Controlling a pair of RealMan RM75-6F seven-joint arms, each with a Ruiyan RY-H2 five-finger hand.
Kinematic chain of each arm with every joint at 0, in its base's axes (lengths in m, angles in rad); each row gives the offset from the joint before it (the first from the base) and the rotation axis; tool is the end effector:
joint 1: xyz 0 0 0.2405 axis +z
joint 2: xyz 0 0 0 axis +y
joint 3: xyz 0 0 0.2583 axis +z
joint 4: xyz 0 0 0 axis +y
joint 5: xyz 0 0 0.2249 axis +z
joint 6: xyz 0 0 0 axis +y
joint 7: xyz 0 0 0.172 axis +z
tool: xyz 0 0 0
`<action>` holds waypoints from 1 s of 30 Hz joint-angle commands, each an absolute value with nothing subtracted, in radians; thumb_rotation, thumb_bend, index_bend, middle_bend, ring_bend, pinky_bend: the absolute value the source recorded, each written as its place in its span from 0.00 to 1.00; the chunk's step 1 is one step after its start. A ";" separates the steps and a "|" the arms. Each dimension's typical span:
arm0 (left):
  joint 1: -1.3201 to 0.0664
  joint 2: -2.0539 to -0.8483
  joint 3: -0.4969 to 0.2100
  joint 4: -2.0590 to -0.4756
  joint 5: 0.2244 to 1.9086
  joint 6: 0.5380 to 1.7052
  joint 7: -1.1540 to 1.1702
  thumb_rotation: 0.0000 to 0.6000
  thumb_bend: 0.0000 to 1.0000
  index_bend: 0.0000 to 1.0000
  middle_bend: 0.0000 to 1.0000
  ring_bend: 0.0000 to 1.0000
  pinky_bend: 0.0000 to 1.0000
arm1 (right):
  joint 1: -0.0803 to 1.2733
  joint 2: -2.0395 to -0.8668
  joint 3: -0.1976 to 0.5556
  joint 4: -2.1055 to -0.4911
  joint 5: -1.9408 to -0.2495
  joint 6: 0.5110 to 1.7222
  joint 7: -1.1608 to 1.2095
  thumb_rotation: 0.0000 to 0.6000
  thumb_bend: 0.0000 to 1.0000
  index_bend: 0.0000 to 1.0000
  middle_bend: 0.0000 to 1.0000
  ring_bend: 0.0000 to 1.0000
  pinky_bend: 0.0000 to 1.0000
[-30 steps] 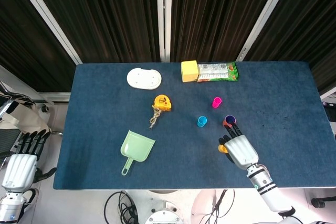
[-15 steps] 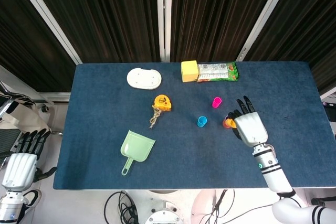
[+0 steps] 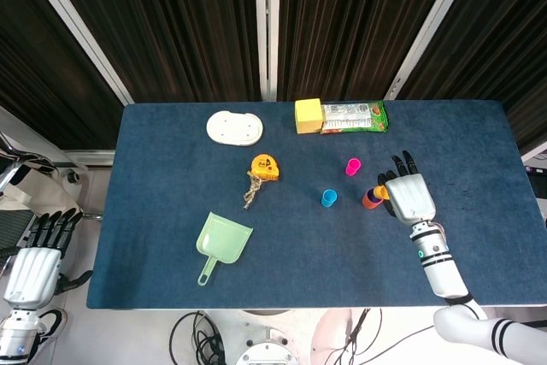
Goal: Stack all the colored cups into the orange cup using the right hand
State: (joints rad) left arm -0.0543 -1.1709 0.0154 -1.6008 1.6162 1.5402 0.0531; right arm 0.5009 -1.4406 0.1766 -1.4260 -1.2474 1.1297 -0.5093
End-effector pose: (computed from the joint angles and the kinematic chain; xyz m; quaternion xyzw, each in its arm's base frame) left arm -0.3053 0.1850 0.1212 -0.6263 -0.3706 -0.3951 0.5607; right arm -0.2400 -0.3546 0.0305 0.7149 -0.2788 0.2989 0.5673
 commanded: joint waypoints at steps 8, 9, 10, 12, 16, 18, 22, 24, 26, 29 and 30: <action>-0.054 -1.172 0.015 -1.599 1.611 1.537 0.051 1.00 0.03 0.06 0.04 0.00 0.00 | 0.516 -1.451 0.172 -1.415 -1.226 1.102 -0.481 1.00 0.27 0.48 0.45 0.11 0.00; -0.054 -1.172 0.016 -1.599 1.610 1.537 0.049 1.00 0.03 0.06 0.04 0.00 0.00 | 0.517 -1.451 0.172 -1.414 -1.226 1.102 -0.478 1.00 0.27 0.48 0.44 0.11 0.00; -0.054 -1.172 0.017 -1.598 1.610 1.536 0.047 1.00 0.03 0.06 0.04 0.00 0.00 | 0.518 -1.452 0.171 -1.413 -1.227 1.102 -0.475 1.00 0.27 0.47 0.44 0.11 0.00; -0.054 -1.173 0.017 -1.596 1.609 1.534 0.047 1.00 0.03 0.06 0.04 0.00 0.00 | 0.520 -1.451 0.170 -1.413 -1.228 1.102 -0.471 1.00 0.26 0.45 0.42 0.11 0.00; -0.054 -1.174 0.016 -1.593 1.610 1.537 0.044 1.00 0.03 0.07 0.04 0.00 0.00 | 0.522 -1.441 0.164 -1.422 -1.226 1.093 -0.464 1.00 0.23 0.40 0.38 0.10 0.00; -0.055 -1.175 0.016 -1.591 1.611 1.538 0.044 1.00 0.03 0.07 0.04 0.00 0.00 | 0.524 -1.435 0.161 -1.428 -1.219 1.084 -0.465 1.00 0.22 0.37 0.36 0.09 0.00; -0.055 -1.176 0.016 -1.589 1.609 1.536 0.041 1.00 0.03 0.07 0.04 0.00 0.00 | 0.526 -1.429 0.158 -1.434 -1.207 1.078 -0.469 1.00 0.20 0.33 0.33 0.09 0.00; -0.054 -1.176 0.017 -1.588 1.609 1.537 0.040 1.00 0.03 0.07 0.04 0.00 0.00 | 0.527 -1.430 0.160 -1.436 -1.208 1.085 -0.468 1.00 0.20 0.33 0.33 0.09 0.00; -0.054 -1.176 0.016 -1.588 1.610 1.540 0.038 1.00 0.03 0.07 0.04 0.00 0.00 | 0.527 -1.430 0.163 -1.442 -1.215 1.097 -0.462 1.00 0.21 0.33 0.33 0.09 0.00; -0.053 -1.175 0.017 -1.588 1.611 1.541 0.037 1.00 0.03 0.07 0.04 0.00 0.00 | 0.530 -1.428 0.161 -1.459 -1.249 1.114 -0.443 1.00 0.21 0.32 0.33 0.09 0.00; -0.054 -1.175 0.016 -1.588 1.611 1.540 0.037 1.00 0.03 0.07 0.04 0.00 0.00 | 0.532 -1.427 0.159 -1.466 -1.260 1.117 -0.440 1.00 0.21 0.32 0.33 0.09 0.00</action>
State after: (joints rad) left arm -0.0540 -1.1753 0.0164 -1.5884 1.6112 1.5400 0.0370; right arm 0.5294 -1.4283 0.1609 -1.4555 -1.2447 1.1092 -0.4486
